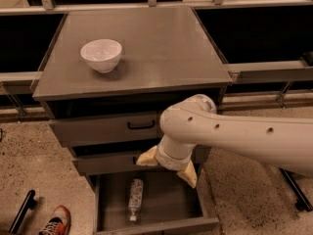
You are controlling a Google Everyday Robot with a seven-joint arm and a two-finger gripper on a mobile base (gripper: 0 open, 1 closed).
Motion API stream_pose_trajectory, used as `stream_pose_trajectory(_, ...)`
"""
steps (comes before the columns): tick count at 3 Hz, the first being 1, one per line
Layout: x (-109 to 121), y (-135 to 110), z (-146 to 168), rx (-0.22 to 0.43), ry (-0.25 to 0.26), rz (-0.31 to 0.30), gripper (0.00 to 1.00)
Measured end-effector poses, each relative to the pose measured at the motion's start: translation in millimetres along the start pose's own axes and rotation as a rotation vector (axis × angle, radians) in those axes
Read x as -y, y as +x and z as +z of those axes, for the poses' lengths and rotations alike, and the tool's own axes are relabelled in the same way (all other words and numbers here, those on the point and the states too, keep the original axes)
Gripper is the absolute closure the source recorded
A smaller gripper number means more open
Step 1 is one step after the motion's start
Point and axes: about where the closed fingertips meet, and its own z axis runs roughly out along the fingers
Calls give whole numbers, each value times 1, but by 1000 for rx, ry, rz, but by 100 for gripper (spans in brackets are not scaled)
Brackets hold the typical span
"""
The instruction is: Pick blue plastic bottle from bottom drawer and place on counter
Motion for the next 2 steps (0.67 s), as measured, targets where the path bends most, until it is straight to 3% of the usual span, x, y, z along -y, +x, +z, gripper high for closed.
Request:
stream_pose_trajectory(1, -1, -6, 68, 38, -66, -115, 0)
stream_pose_trajectory(2, 10, -10, 126, -13, -32, -266, 0)
